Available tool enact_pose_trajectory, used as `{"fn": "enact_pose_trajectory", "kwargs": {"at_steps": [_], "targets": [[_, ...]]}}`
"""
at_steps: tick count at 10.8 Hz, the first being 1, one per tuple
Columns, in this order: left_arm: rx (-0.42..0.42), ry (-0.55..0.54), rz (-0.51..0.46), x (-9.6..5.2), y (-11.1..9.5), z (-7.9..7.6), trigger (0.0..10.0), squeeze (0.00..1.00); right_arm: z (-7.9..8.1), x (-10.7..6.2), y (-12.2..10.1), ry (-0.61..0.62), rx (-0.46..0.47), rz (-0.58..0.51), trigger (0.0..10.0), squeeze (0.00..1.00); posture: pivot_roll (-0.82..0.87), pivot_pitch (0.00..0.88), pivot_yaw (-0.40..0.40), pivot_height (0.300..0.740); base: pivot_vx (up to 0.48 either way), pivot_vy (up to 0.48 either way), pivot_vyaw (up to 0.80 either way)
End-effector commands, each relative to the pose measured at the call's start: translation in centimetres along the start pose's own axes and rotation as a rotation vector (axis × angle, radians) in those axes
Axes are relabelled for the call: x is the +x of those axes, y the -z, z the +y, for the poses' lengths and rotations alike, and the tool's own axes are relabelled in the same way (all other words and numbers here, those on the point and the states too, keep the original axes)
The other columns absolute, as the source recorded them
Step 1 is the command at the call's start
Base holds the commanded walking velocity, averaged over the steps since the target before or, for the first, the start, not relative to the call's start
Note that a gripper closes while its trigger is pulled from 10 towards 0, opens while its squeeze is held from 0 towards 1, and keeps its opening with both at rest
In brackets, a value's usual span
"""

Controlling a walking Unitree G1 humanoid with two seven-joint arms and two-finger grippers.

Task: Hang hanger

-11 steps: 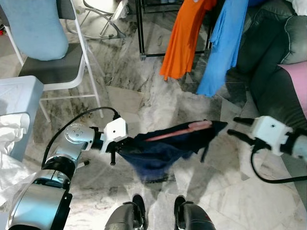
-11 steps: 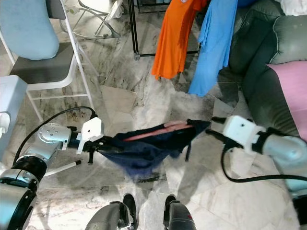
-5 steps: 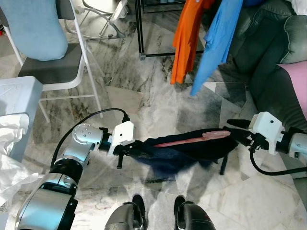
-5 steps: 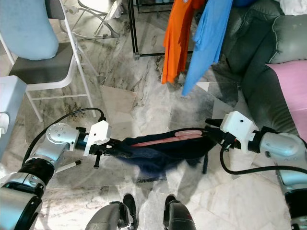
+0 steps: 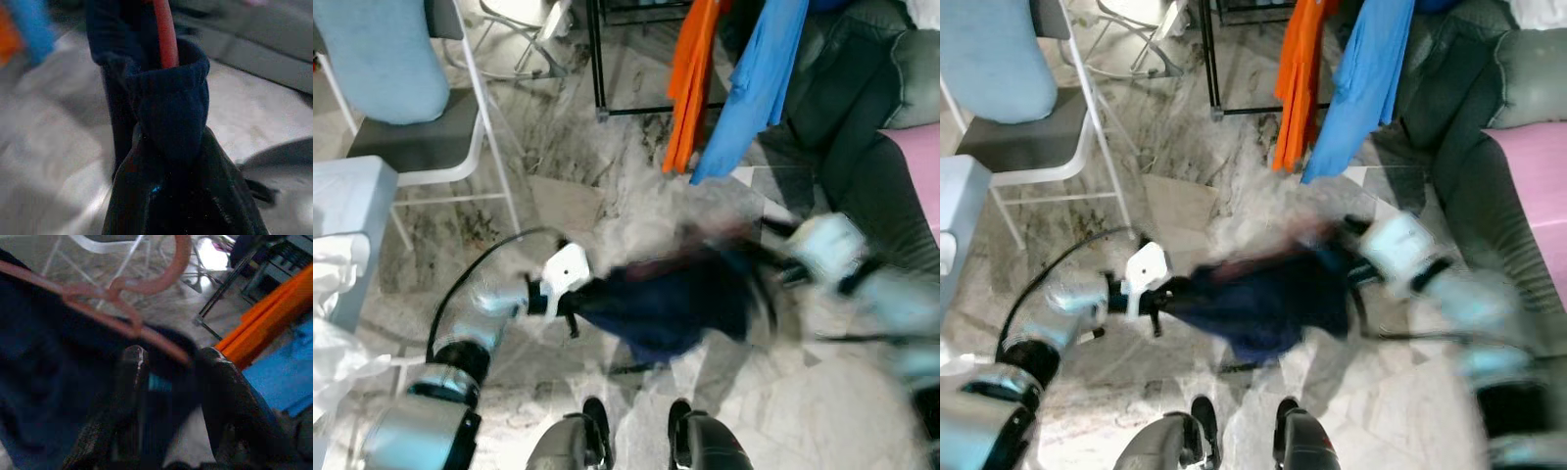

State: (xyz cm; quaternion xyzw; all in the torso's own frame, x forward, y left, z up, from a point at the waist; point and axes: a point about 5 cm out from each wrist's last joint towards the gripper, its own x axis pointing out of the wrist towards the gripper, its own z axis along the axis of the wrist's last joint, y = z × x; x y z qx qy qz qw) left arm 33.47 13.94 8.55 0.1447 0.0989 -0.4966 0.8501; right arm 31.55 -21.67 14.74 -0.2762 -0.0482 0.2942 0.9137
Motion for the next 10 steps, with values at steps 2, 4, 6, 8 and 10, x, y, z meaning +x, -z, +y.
{"fn": "enact_pose_trajectory", "kwargs": {"at_steps": [2,4,6,8,10], "targets": [[-0.169,-0.272,0.056,-0.9,3.3,-0.2,0.0,0.00,2.9,1.3,0.8,0.126,0.054,0.008,10.0,0.00,-0.15,0.253,0.070,0.740,0.000,0.000,0.00],[-0.273,-0.483,0.081,-1.0,4.9,-0.5,2.3,0.00,4.6,2.2,2.3,0.304,0.066,0.071,10.0,0.00,-0.14,0.224,0.067,0.740,0.000,0.000,0.00],[-0.351,-0.570,0.121,-0.6,6.6,-2.0,3.4,0.00,6.6,2.0,4.9,0.470,0.124,0.207,10.0,0.00,-0.12,0.201,0.059,0.740,0.000,0.000,0.00],[-0.483,-0.711,0.220,-1.3,9.4,-4.0,8.8,0.00,10.8,1.3,8.6,0.584,0.496,0.415,10.0,0.00,-0.11,0.167,0.042,0.740,0.000,0.000,0.00],[-0.555,-0.774,0.282,-1.6,10.6,-4.9,10.0,0.00,12.5,-0.3,10.6,0.627,0.645,0.546,10.0,0.00,-0.09,0.140,0.024,0.740,0.000,0.000,0.00]]}}
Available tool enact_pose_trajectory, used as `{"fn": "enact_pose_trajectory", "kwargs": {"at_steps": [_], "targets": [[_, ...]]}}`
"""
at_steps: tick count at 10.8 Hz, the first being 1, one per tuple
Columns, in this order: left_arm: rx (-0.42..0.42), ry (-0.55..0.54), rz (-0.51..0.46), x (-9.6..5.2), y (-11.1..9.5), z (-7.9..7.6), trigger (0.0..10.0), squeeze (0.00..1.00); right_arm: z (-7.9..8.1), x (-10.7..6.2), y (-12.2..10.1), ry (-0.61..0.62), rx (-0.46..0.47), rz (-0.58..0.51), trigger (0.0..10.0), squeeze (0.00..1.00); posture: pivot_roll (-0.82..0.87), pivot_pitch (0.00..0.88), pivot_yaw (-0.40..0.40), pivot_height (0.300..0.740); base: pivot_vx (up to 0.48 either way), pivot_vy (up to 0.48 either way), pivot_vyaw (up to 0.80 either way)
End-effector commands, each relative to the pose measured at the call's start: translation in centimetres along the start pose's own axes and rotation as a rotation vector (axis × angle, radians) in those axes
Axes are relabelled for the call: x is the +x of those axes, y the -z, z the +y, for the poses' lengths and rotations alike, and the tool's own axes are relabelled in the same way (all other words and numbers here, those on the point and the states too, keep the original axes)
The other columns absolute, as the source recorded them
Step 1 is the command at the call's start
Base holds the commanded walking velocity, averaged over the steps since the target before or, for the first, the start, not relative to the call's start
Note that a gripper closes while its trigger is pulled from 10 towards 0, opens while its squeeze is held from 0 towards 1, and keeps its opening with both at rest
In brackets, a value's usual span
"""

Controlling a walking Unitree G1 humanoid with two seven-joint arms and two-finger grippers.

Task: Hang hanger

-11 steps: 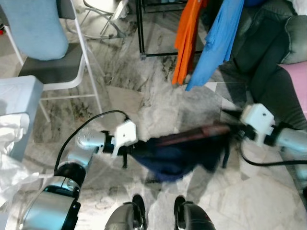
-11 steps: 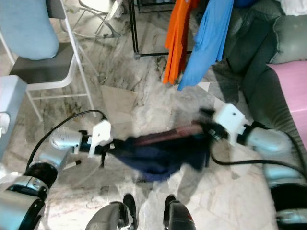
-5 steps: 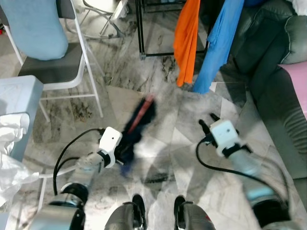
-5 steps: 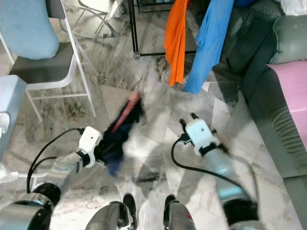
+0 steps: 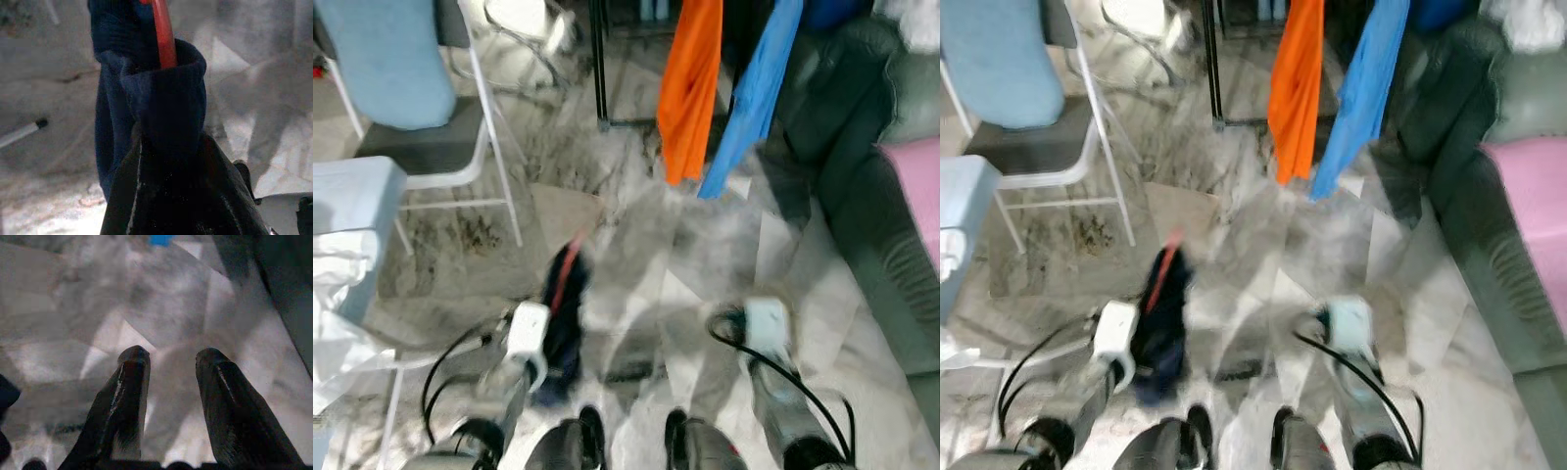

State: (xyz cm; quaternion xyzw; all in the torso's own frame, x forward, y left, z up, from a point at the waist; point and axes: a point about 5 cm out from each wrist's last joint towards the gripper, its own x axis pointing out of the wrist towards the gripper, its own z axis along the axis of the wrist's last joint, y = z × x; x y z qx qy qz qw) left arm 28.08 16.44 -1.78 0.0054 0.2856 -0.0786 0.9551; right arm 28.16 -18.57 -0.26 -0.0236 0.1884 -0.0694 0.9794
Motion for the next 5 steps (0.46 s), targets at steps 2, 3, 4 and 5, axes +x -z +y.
{"fn": "enact_pose_trajectory", "kwargs": {"at_steps": [2,3,4,5], "targets": [[-0.017,-0.017,0.026,0.0,0.6,-0.5,10.0,0.00,0.3,-0.6,1.9,-0.062,-0.026,0.082,10.0,0.00,-0.10,0.100,0.003,0.740,0.000,0.000,0.00],[-0.016,-0.016,0.039,0.1,0.8,-1.1,10.0,0.00,0.8,-1.0,2.7,-0.134,-0.110,0.111,10.0,0.00,-0.10,0.073,-0.020,0.740,0.000,0.000,0.00],[-0.015,-0.009,0.040,0.2,0.8,-1.7,10.0,0.00,1.2,-1.6,3.8,-0.177,-0.123,0.155,10.0,0.00,-0.12,0.065,-0.021,0.740,0.000,0.000,0.00],[-0.017,-0.003,0.051,0.2,1.1,-2.3,10.0,0.00,1.8,-2.3,5.0,-0.234,-0.183,0.189,10.0,0.00,-0.13,0.058,-0.012,0.740,0.000,0.000,0.00]]}}
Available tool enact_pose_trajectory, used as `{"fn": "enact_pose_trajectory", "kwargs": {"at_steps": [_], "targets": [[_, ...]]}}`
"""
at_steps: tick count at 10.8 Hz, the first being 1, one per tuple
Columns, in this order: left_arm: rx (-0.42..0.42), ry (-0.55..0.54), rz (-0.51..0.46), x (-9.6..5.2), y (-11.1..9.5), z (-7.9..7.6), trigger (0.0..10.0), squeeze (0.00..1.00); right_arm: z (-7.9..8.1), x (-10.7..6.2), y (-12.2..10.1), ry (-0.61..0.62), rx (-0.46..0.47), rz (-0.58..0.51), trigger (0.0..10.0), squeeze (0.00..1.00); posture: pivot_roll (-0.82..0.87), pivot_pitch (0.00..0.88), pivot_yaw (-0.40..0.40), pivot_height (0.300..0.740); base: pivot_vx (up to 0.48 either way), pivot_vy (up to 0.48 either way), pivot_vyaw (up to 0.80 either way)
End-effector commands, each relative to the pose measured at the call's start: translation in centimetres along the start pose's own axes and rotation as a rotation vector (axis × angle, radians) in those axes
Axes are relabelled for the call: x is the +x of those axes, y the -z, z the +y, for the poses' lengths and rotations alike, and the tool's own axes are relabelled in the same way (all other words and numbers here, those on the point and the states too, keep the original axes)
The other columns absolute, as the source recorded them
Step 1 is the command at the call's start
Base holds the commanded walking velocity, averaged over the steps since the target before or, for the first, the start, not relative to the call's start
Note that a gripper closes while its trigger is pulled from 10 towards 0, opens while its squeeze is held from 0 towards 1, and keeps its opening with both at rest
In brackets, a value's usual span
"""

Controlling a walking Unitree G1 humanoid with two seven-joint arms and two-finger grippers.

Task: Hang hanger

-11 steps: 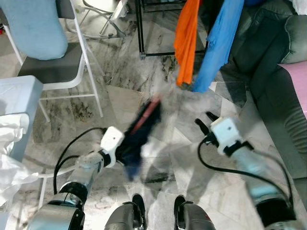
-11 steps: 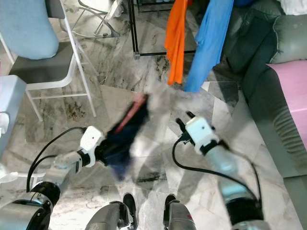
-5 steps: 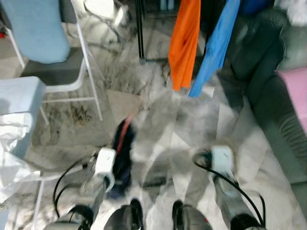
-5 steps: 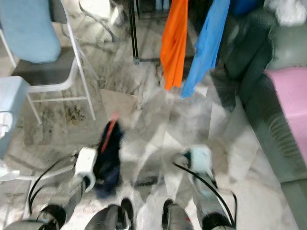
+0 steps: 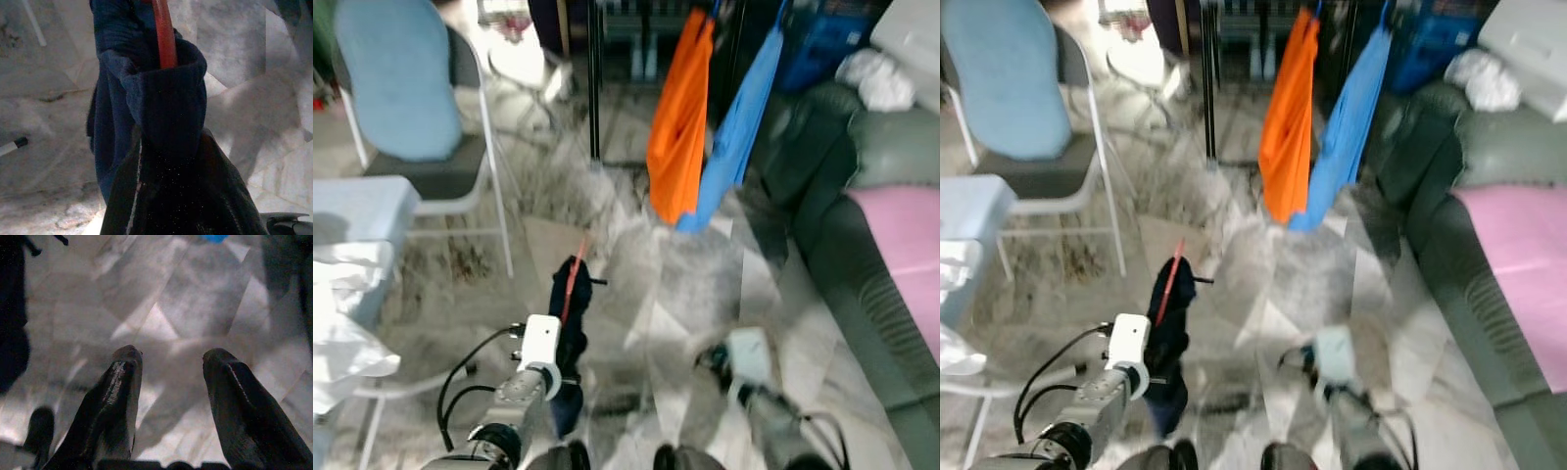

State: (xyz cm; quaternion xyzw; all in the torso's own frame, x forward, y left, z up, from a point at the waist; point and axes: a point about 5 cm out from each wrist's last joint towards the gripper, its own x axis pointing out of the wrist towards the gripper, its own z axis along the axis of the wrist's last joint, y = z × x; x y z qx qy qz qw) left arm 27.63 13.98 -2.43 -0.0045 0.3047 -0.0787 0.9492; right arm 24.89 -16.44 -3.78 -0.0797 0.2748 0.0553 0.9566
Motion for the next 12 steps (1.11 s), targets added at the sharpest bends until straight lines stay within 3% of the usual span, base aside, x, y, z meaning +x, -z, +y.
{"fn": "enact_pose_trajectory", "kwargs": {"at_steps": [1,3,4,6,7,8,10,12], "targets": [[0.015,0.011,0.028,-0.1,0.7,-0.3,10.0,0.00,0.4,-0.5,1.4,-0.019,-0.018,0.050,10.0,0.00,-0.14,0.063,-0.003,0.740,0.000,0.000,0.00],[-0.014,0.045,0.005,0.0,0.2,-0.7,10.0,0.00,0.0,-0.8,1.9,0.011,-0.005,0.051,10.0,0.00,-0.17,0.104,0.031,0.740,0.000,0.000,0.00],[-0.024,0.073,-0.029,0.2,-0.6,-0.8,10.0,0.00,-0.5,-0.8,1.6,0.064,0.050,0.019,10.0,0.00,-0.17,0.125,0.038,0.740,0.000,0.000,0.00],[-0.027,0.065,-0.038,0.1,-0.8,-0.2,10.0,0.00,-0.7,-0.6,0.9,0.096,0.095,-0.017,10.0,0.00,-0.14,0.116,0.023,0.740,0.000,0.000,0.00],[-0.031,0.042,-0.034,0.0,-0.6,0.2,10.0,0.00,-0.7,-0.7,1.3,0.086,0.109,-0.001,10.0,1.00,-0.13,0.116,0.026,0.740,0.000,0.000,0.00],[-0.064,0.029,-0.032,-0.1,-0.3,0.5,10.0,0.00,-0.6,-0.7,1.5,0.084,0.108,0.019,10.0,1.00,-0.14,0.117,0.029,0.740,0.000,0.000,0.00],[-0.037,0.118,-0.033,-0.1,-0.2,-0.4,10.0,0.00,-0.2,-0.6,1.3,0.057,0.096,0.005,10.0,1.00,-0.14,0.119,0.023,0.740,0.000,0.000,0.00],[-0.032,0.138,-0.043,-0.1,-0.5,-0.2,10.0,0.00,-1.6,-0.5,0.6,0.083,0.085,-0.028,10.0,1.00,-0.15,0.131,0.024,0.740,0.000,0.000,0.00]]}}
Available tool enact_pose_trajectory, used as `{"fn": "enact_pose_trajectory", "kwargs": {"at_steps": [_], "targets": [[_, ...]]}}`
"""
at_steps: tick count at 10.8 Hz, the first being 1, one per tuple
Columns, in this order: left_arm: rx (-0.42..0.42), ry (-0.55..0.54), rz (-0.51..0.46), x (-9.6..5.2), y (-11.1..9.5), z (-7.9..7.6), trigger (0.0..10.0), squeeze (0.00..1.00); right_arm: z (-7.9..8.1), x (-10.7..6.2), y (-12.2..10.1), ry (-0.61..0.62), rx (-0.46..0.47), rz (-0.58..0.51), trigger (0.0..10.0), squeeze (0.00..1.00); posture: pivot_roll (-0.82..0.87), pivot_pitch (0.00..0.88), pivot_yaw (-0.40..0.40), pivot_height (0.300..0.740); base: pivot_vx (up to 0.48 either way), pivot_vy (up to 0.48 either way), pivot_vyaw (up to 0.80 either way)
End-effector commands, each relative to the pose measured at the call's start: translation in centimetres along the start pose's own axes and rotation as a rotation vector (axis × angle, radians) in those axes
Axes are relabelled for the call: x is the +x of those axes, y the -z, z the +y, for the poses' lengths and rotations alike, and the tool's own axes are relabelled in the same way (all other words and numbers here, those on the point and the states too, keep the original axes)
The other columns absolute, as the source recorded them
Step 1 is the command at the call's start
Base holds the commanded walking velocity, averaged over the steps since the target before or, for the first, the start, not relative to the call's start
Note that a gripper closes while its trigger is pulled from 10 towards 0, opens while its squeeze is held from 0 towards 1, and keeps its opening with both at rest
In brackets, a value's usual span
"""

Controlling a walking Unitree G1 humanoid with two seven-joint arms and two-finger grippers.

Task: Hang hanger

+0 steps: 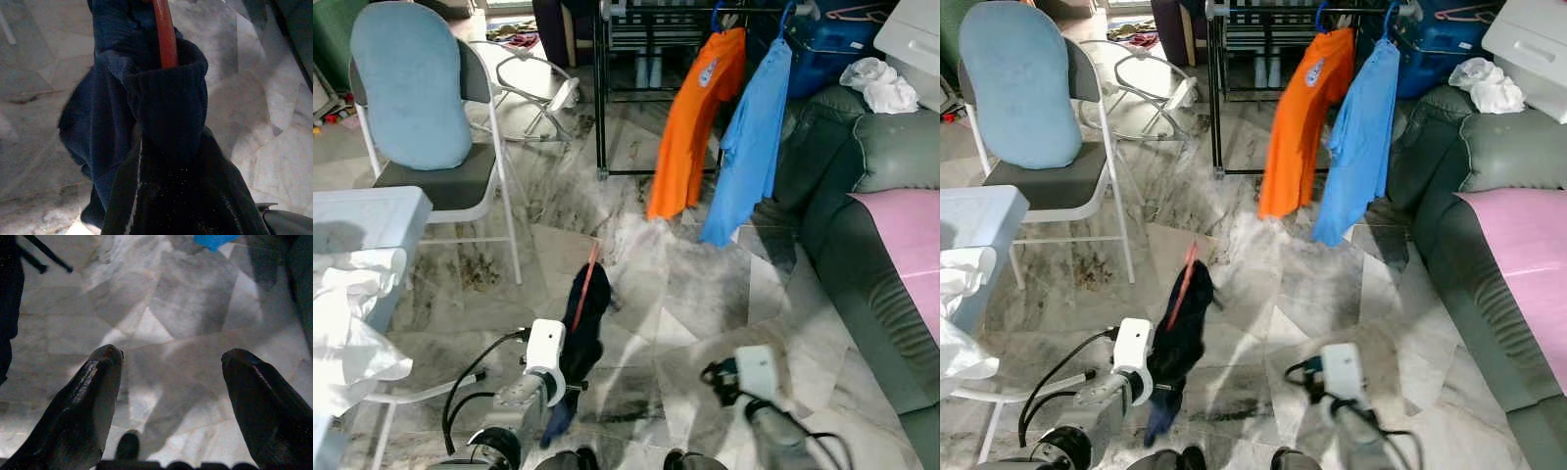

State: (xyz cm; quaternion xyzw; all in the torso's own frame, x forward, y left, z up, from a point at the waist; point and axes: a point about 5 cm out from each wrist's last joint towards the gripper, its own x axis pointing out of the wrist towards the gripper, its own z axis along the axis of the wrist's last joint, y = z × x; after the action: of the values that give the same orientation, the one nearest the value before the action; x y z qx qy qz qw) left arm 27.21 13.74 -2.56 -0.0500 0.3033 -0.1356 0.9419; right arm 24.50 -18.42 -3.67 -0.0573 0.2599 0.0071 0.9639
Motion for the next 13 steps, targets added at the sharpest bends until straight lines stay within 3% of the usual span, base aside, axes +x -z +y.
{"fn": "enact_pose_trajectory", "kwargs": {"at_steps": [1,2,3,4,5,7,9,11,13], "targets": [[0.021,-0.001,-0.037,0.1,-1.0,0.3,10.0,0.00,-0.2,0.0,-0.1,0.011,0.007,-0.008,10.0,1.00,-0.16,0.135,0.024,0.740,0.000,0.000,0.00],[0.023,0.034,-0.066,0.2,-1.9,0.3,10.0,0.00,-1.6,0.2,-0.8,0.054,0.035,-0.031,10.0,1.00,-0.16,0.139,0.024,0.740,0.000,0.000,0.00],[0.031,0.132,-0.091,0.3,-2.9,-0.1,10.0,0.00,-2.2,0.4,-1.9,0.013,0.008,-0.089,10.0,1.00,-0.16,0.149,0.023,0.740,0.000,0.000,0.00],[0.076,0.253,-0.115,0.3,-3.9,-0.5,10.0,0.00,-2.5,0.5,-3.5,-0.093,-0.083,-0.168,10.0,0.41,-0.16,0.163,0.021,0.740,0.000,0.000,0.00],[0.159,0.360,-0.107,0.1,-4.7,-0.5,10.0,0.00,-3.8,0.3,-5.0,-0.165,-0.219,-0.226,10.0,0.00,-0.16,0.176,0.023,0.740,0.000,0.000,0.00],[0.307,0.591,-0.046,-0.9,-5.9,0.3,10.0,0.00,-8.1,-0.9,-7.9,-0.319,-0.595,-0.255,10.0,0.00,-0.17,0.191,0.035,0.740,0.000,0.000,0.00],[0.470,0.768,0.059,-1.7,-6.0,0.6,10.0,0.00,-11.6,-2.7,-11.4,-0.404,-0.794,-0.272,10.0,0.00,-0.19,0.197,0.040,0.740,0.000,0.000,0.00],[0.511,0.895,0.048,-2.0,-6.9,-0.4,9.7,0.00,-12.3,-3.6,-12.9,-0.510,-0.787,-0.266,10.0,0.00,-0.20,0.198,0.041,0.740,0.000,0.000,0.00],[0.544,1.000,-0.004,-2.0,-8.2,-2.0,8.7,0.00,-11.7,-4.0,-12.6,-0.649,-0.765,-0.213,10.0,0.00,-0.20,0.199,0.046,0.740,0.000,0.000,0.00]]}}
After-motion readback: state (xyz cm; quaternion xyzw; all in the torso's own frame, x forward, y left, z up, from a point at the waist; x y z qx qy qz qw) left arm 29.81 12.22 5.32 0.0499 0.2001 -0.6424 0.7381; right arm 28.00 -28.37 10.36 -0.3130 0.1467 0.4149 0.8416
